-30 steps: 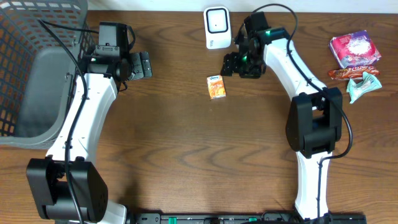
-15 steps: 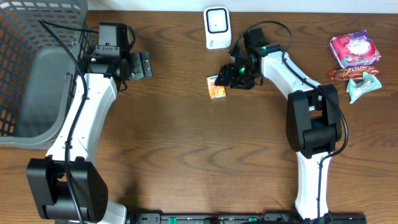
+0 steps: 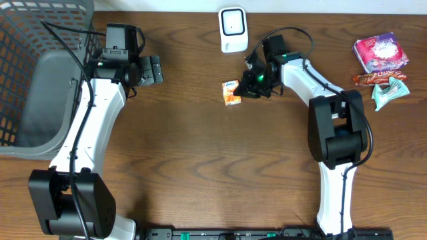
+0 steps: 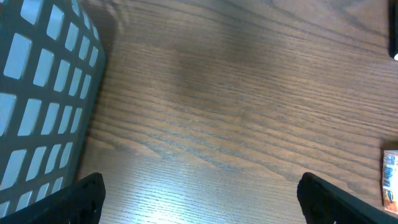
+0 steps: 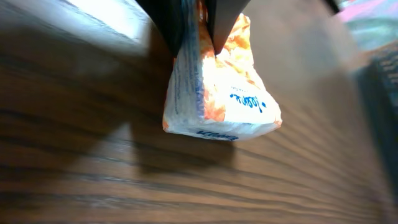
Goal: Scan the item barcode
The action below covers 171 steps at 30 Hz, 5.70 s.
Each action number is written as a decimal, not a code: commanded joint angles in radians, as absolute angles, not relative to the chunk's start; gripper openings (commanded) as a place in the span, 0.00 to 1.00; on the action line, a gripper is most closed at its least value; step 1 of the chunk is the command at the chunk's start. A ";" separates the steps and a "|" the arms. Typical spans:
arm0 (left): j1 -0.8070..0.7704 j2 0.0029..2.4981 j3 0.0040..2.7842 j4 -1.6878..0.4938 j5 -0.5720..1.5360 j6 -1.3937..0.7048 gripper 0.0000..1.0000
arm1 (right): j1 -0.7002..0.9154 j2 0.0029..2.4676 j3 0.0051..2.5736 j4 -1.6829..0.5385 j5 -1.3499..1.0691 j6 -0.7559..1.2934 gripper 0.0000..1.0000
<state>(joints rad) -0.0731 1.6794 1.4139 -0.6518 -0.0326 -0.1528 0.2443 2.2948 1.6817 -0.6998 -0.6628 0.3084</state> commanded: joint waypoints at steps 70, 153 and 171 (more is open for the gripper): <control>-0.068 1.686 1.411 -0.654 -0.042 -0.143 0.98 | 0.047 2.304 1.659 -0.624 -1.516 -0.002 0.02; -0.068 1.686 1.411 -0.654 -0.042 -0.143 0.98 | 0.067 2.348 2.291 -0.949 0.644 0.611 0.01; -0.068 1.686 1.411 -0.654 -0.042 -0.143 0.98 | -0.355 2.348 2.277 -1.215 0.445 0.774 0.07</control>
